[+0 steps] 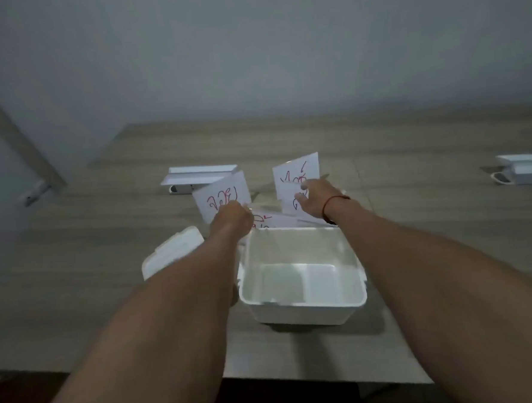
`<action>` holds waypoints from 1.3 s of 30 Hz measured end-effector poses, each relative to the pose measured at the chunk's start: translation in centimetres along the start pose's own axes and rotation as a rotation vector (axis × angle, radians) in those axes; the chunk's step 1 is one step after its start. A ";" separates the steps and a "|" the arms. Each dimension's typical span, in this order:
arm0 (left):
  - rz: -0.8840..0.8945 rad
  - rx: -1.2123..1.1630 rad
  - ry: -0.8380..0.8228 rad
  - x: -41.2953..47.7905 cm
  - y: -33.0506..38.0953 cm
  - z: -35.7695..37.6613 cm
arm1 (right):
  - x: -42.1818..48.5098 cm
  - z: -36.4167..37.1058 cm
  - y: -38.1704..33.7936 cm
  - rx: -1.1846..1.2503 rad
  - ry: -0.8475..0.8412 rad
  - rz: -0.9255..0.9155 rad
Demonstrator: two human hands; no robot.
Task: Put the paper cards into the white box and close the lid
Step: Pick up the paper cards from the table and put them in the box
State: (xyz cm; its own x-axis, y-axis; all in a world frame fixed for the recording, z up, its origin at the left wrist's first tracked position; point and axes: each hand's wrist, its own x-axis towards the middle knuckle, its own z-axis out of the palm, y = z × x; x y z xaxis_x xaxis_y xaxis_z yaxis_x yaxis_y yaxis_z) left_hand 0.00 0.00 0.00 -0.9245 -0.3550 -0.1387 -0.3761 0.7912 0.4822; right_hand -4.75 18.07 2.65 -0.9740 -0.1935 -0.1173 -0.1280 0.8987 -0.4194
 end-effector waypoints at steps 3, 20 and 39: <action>-0.051 -0.006 -0.039 1.1 -1.3 2.9 | 2.2 2.7 0.9 -0.015 -0.063 0.011; -0.253 -0.101 0.080 3.0 -2.9 9.9 | 8.9 10.7 0.8 -0.006 -0.179 -0.042; -0.240 -0.178 -0.111 -2.7 -3.3 7.7 | 0.5 -0.1 2.1 0.264 0.202 -0.058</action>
State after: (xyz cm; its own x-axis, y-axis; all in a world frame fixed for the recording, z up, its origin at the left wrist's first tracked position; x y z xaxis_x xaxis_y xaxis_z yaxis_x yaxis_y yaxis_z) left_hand 3.25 2.17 -7.90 -0.8153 -0.4566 -0.3561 -0.5770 0.5885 0.5663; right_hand -5.58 19.94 1.79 -0.9873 -0.1355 0.0831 -0.1571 0.7504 -0.6420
